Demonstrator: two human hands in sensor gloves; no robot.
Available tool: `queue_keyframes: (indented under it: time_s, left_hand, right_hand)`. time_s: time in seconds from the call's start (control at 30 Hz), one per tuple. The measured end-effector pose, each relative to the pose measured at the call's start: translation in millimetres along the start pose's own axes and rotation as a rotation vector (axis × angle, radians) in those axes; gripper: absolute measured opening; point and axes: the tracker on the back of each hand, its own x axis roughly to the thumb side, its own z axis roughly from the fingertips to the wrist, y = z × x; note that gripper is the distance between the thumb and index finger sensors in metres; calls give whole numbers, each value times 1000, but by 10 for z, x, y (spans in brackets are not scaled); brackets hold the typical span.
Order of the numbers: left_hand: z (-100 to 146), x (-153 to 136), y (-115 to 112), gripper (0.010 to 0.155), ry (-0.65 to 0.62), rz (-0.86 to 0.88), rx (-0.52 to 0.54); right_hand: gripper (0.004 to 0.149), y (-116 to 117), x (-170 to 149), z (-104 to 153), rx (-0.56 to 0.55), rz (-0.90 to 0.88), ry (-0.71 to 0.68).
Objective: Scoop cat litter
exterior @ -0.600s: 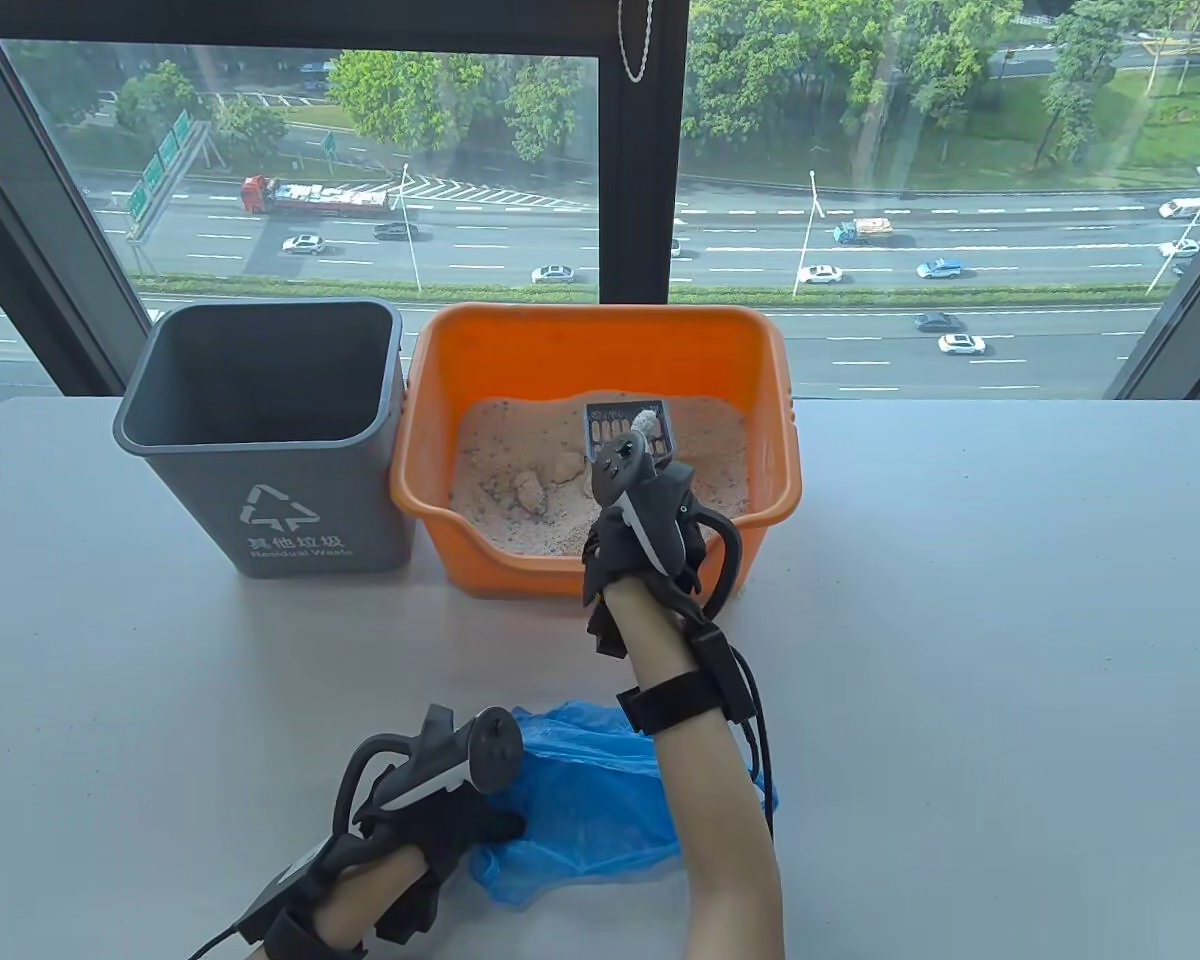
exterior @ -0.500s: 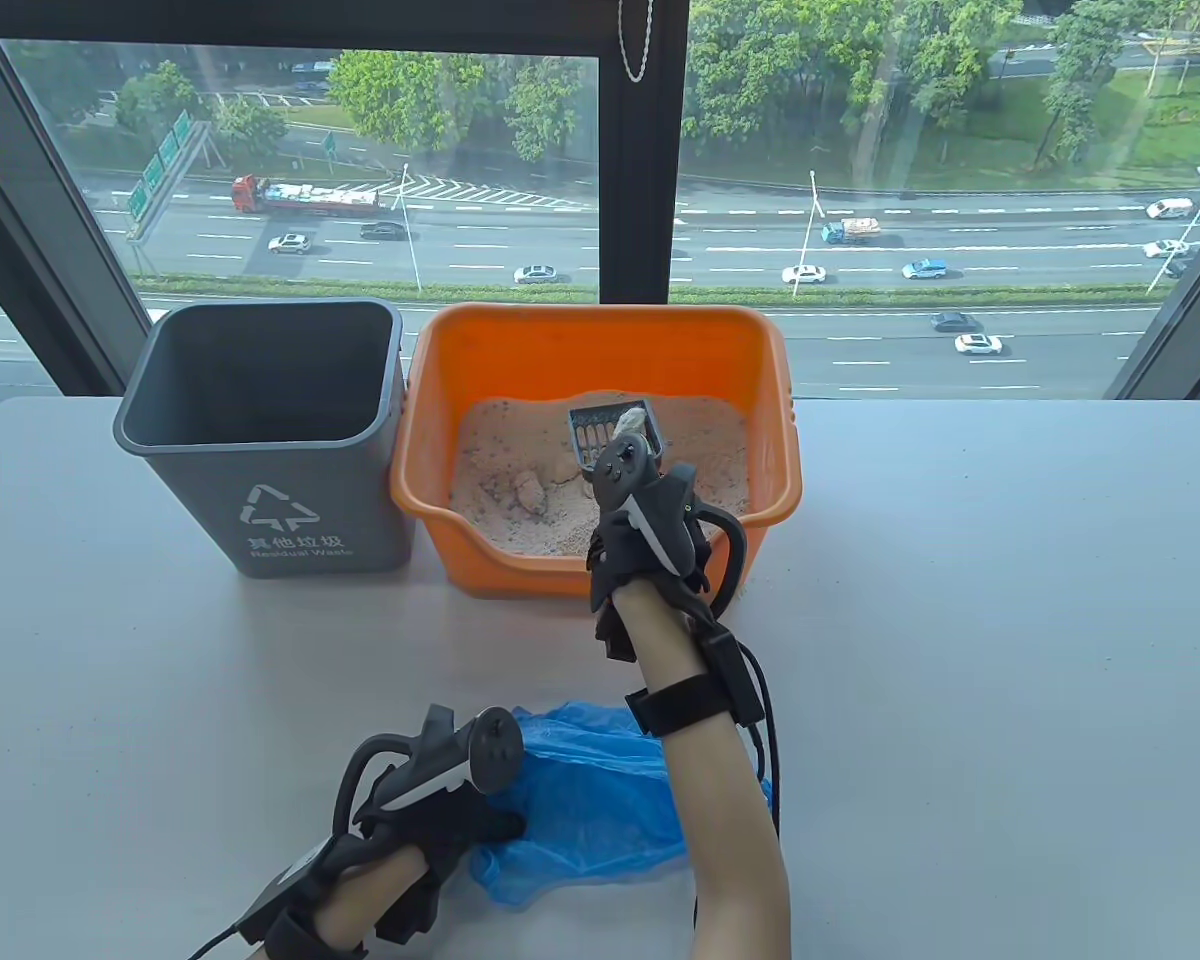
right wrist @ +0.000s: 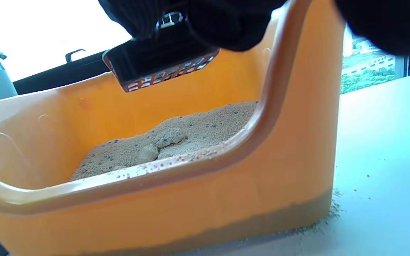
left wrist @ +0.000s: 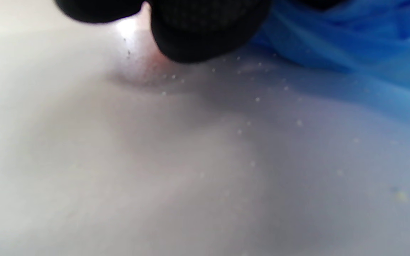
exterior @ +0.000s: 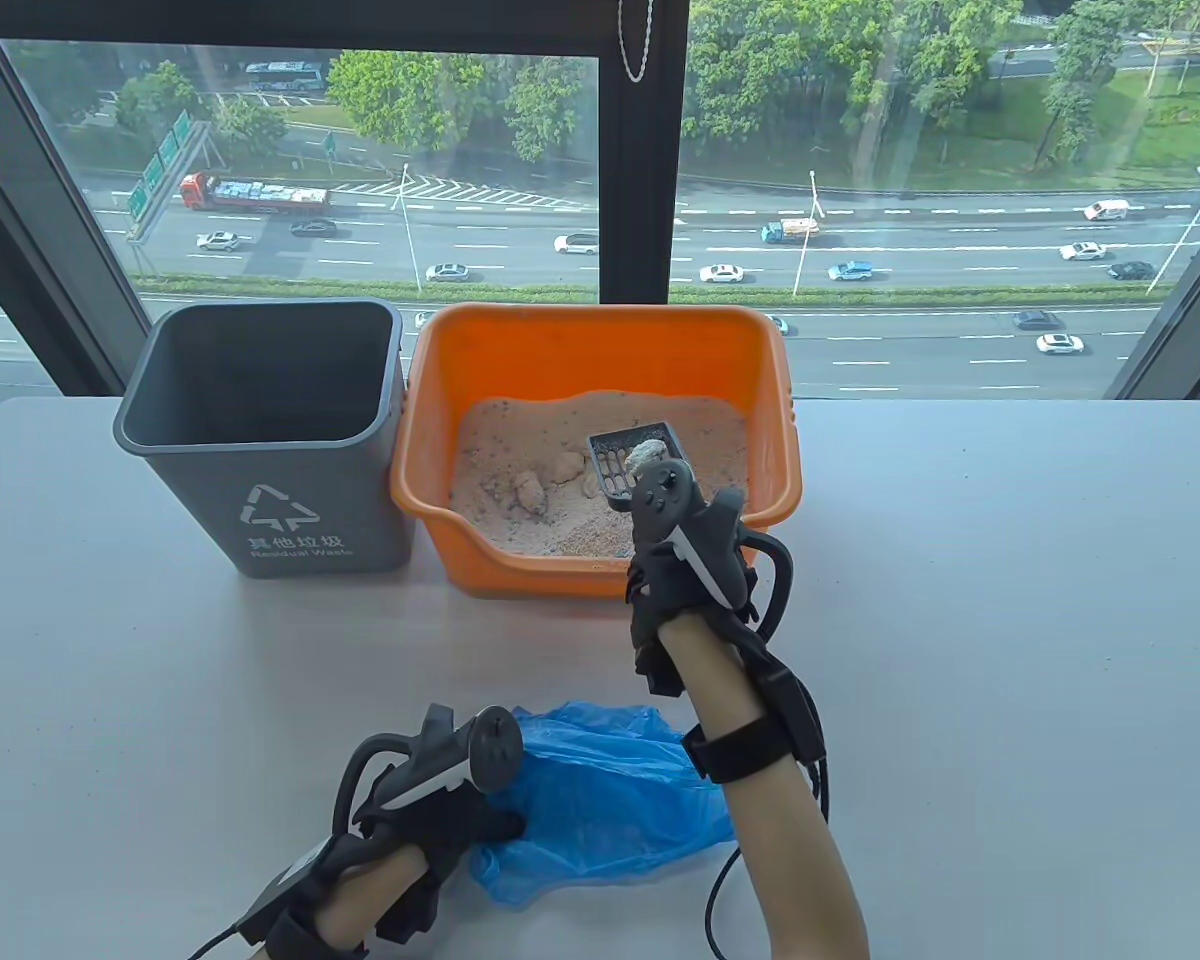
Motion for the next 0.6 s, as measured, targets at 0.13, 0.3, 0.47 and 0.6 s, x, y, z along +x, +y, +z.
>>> queue_keyframes:
  time_s: [0.13,0.3,0.47,0.6]
  left_hand:
    - [0,0,2,87,3,-3,1]
    - [-6,-15,4,86,6,13,0]
    - [-9,-25,7,86,10,25,-5]
    - [-12,-34,11,86,16,37,-13]
  right_hand:
    - [62,-108,-190,322,78,-52,-64]
    - [62,-221,-504,872,162,-106,-167]
    - [61,-248,-773,1324,274,-81,-259]
    - [61,-182,-879,1569,341,-91,-368]
